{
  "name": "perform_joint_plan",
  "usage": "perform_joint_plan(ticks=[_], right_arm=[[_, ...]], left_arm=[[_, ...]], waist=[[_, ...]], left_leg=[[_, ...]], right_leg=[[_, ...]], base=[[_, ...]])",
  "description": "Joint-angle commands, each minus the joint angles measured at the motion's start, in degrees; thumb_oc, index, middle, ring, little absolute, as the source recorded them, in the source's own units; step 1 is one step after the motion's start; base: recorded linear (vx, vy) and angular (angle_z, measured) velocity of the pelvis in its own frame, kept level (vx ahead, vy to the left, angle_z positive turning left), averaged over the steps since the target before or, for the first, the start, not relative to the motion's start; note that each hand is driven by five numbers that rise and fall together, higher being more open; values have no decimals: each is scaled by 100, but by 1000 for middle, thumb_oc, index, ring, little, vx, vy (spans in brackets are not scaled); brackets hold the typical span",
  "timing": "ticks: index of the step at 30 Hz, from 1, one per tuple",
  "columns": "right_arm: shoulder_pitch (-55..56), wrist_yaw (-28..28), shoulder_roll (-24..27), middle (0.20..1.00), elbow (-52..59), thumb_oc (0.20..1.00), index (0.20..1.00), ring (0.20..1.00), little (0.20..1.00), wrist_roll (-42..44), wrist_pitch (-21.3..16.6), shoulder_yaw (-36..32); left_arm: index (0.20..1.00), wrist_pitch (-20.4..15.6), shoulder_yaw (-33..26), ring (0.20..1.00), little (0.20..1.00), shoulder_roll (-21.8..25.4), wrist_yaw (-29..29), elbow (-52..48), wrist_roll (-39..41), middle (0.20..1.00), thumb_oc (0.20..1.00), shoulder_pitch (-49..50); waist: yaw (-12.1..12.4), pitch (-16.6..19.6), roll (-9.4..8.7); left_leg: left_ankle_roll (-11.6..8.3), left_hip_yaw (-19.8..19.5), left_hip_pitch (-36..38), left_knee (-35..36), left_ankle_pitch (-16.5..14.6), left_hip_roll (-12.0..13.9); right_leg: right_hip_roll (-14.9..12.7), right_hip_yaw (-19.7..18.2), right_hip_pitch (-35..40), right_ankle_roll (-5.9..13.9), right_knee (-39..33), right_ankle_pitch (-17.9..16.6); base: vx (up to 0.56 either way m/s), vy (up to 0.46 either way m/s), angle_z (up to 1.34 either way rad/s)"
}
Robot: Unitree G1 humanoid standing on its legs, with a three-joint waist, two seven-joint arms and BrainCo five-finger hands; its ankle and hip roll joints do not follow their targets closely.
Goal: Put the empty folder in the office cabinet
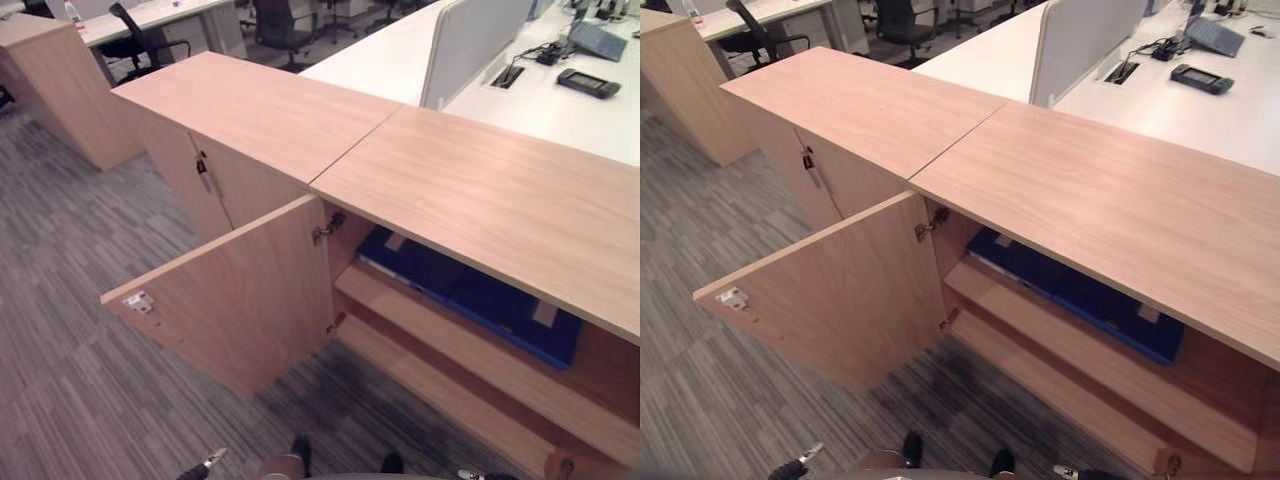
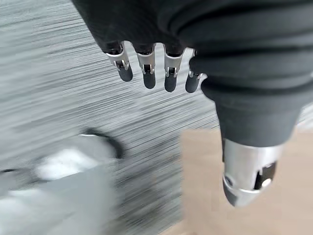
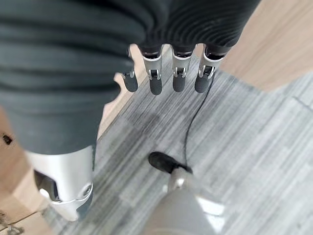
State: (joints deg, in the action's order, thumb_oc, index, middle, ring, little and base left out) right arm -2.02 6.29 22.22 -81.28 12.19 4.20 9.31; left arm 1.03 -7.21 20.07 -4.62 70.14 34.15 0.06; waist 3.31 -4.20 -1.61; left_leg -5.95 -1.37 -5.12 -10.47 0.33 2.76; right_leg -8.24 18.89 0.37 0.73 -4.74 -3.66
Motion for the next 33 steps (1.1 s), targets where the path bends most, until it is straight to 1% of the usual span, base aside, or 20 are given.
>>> perform_joint_plan(ticks=[1,2,3,4,5,7,10,12,14,15,21,22,23,28,33], right_arm=[[-95,13,0,1000,-255,1000,1000,1000,1000,-55,-28,-137],[-92,12,-2,1000,-253,1000,1000,1000,1000,-55,-28,-139],[-65,16,23,1000,-241,1000,1000,1000,1000,-50,-17,-168],[-3,60,4,1000,-174,1000,1000,1000,1000,-61,-27,-143],[25,81,-20,1000,-117,1000,1000,1000,1000,-51,-26,-109],[29,98,-46,1000,-43,1000,1000,1000,1000,17,-45,-82],[49,133,-119,1000,49,1000,1000,1000,1000,98,-47,-40],[76,170,-166,1000,74,1000,1000,1000,1000,138,-48,-4],[83,180,-187,1000,83,1000,1000,1000,1000,149,-45,4],[99,216,-200,1000,94,1000,1000,1000,1000,191,-18,6],[169,308,-243,1000,346,1000,1000,1000,1000,429,-36,-12],[171,307,-246,1000,350,1000,1000,1000,1000,430,-34,-13],[206,301,-244,1000,480,1000,1000,1000,1000,497,-62,2],[273,326,-325,1000,654,1000,1000,1000,1000,597,-85,87],[288,341,-367,1000,813,1000,1000,1000,1000,610,-116,203]], left_arm=[[1000,-364,-127,1000,1000,433,210,-149,260,1000,1000,-291],[1000,-362,-125,1000,1000,435,211,-149,260,1000,1000,-290],[1000,-371,-109,1000,1000,546,256,-212,194,1000,1000,-361],[1000,-381,-39,1000,1000,728,285,-204,-42,1000,1000,-505],[1000,-384,-18,1000,1000,954,314,-165,-167,1000,1000,-668],[1000,-391,-42,1000,1000,1165,363,-72,-249,1000,1000,-852],[1000,-373,-145,1000,1000,1431,409,99,-140,1000,1000,-1136],[1000,-363,-251,1000,1000,1627,394,270,-37,1000,1000,-1305],[1000,-342,-270,1000,1000,1712,378,356,-3,1000,1000,-1375],[1000,-314,-328,1000,1000,1864,371,460,99,1000,1000,-1567],[1000,-265,-434,1000,1000,2376,327,759,176,1000,1000,-1983],[1000,-266,-430,1000,1000,2380,325,764,177,1000,1000,-1988],[1000,-276,-444,1000,1000,2531,349,774,195,1000,1000,-2106],[1000,-292,-166,1000,1000,2625,295,797,-72,1000,1000,-2380],[1000,-331,551,1000,1000,2397,143,493,-638,1000,1000,-2586]], waist=[[43,239,148],[43,238,147],[43,277,156],[11,412,177],[14,470,199],[-13,490,202],[-37,521,192],[-59,542,170],[-61,543,156],[-84,556,140],[-159,589,35],[-154,588,31],[-184,585,-23],[-217,600,-116],[-260,594,-192]], left_leg=[[93,-126,183,1125,59,165],[92,-127,206,1164,80,168],[85,-190,246,1309,129,130],[93,-193,363,1547,143,69],[103,-152,420,1547,125,17],[119,-133,426,1547,109,-50],[146,-68,428,1547,85,-99],[175,-31,454,1547,62,-133],[187,-5,466,1547,54,-147],[221,26,480,1547,31,-182],[293,167,493,1547,-1,-252],[294,171,493,1547,-1,-253],[312,212,492,1547,-11,-275],[340,281,470,1547,-18,-309],[370,323,443,1547,-18,-351]], right_leg=[[237,-231,-37,566,67,347],[240,-228,-30,566,61,345],[217,-198,-57,587,42,310],[192,-175,-68,624,-19,272],[157,-210,-41,661,-26,274],[111,-247,-43,696,-26,223],[42,-292,-53,754,-26,160],[11,-329,-59,793,-26,116],[-1,-352,-59,806,-26,97],[-26,-397,-93,841,-26,44],[-81,-549,-189,924,-26,-81],[-82,-554,-191,925,-26,-82],[-91,-597,-231,953,-26,-128],[-115,-676,-286,982,-26,-176],[-154,-700,-330,1014,-26,-236]], base=[[29,62,30],[20,110,33],[25,114,16],[40,184,17],[45,174,7],[-6,129,-3],[-3,84,-3],[2,60,-4],[-7,54,-17],[-12,82,-20],[-23,52,-18],[-37,31,-24],[-30,15,-25],[-28,10,-15],[-27,5,-8]])
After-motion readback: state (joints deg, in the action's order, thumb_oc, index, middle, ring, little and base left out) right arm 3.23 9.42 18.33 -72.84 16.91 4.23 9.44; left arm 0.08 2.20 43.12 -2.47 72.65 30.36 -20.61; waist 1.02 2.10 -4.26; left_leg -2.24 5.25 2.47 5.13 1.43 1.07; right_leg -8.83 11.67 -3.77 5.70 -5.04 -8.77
